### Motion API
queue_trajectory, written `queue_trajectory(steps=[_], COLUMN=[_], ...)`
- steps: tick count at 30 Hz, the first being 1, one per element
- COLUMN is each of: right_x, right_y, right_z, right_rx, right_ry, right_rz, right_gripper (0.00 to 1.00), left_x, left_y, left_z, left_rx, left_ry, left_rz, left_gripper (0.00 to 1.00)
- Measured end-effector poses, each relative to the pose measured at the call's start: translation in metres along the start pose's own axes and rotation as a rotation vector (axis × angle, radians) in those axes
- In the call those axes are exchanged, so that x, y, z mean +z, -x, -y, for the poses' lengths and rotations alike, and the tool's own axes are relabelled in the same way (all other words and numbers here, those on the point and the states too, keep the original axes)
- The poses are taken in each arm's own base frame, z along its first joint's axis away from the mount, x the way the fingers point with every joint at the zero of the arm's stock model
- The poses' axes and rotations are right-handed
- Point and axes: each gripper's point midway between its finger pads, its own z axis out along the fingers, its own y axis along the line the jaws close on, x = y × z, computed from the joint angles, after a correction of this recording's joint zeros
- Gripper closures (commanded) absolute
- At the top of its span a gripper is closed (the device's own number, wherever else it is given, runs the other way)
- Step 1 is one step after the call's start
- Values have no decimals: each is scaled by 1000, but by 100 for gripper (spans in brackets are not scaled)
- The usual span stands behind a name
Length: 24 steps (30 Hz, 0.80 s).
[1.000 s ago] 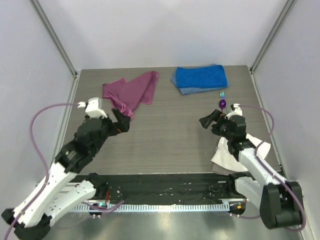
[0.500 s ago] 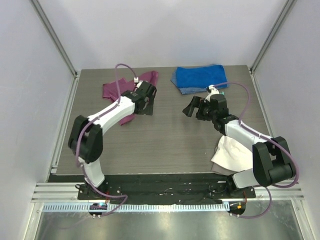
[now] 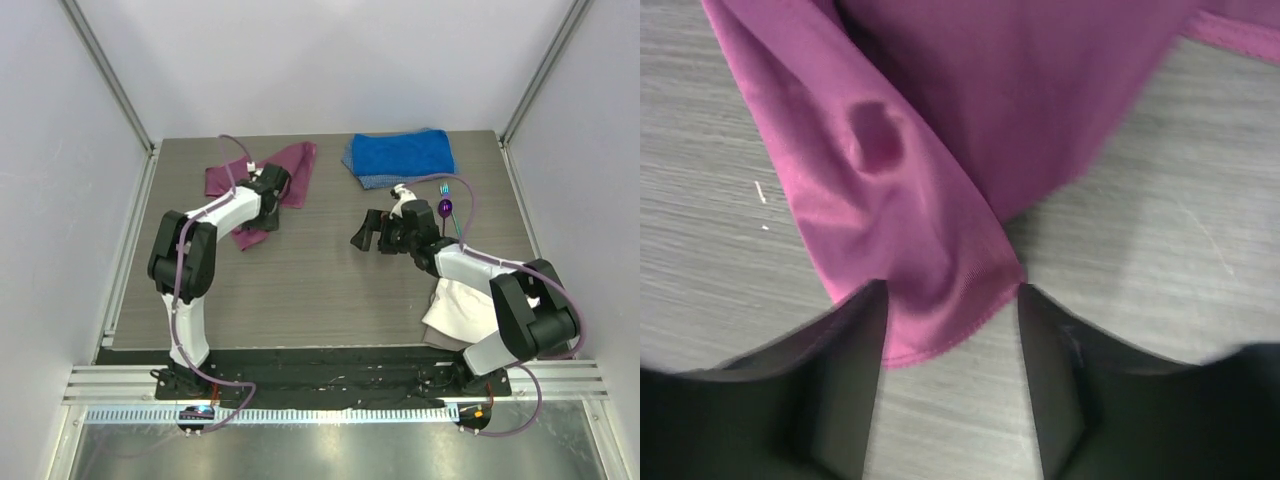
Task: Fold the napkin into a case and place the utensils inside
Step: Move the crumpled napkin to the center of the board.
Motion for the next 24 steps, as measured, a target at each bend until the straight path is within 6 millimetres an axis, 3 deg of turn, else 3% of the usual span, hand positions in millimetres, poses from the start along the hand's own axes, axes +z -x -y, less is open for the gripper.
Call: queue_trajectory(steps=[1,3,8,10,13,16,18,21,24], right_x=[2,7,24,32,41,52,64,90,117], right_y=[-3,-7,-2,2,8,16,23,34,39], right_z=[-1,-2,-6,-7,-10,-19,-29,-47,-59], right_rx=[-8,-31,-71,-83,-104,-129,-152,-184,-216], right_ry=[-3,-28,-119,-154,-215,-260,-276,-285,-294], right_rz=[-6,-17,-19,-22,-27,-28,-34,-38,-46], right_gripper=[0,0,0,0,2,20,26,28,32], left_x=[3,10,20,13,-14,-51,-76,-100,-112], left_y=[0,-2,-14,-25,-52,-74,-88,-104,-123], left_z=[-2,-5,-6,-5,-6,-13,-17,-21,-21], left_rx=[-13,-39,-95,-127,-210,-321,-417,-546,-628], left_ry=[-5,-24,-69,-104,-198,-292,-366,-451,-512], left_rz=[-1,-14,-37,-33,-28,5,39,65,51], left_gripper=[67,100,100,100,100,100,100,100,100])
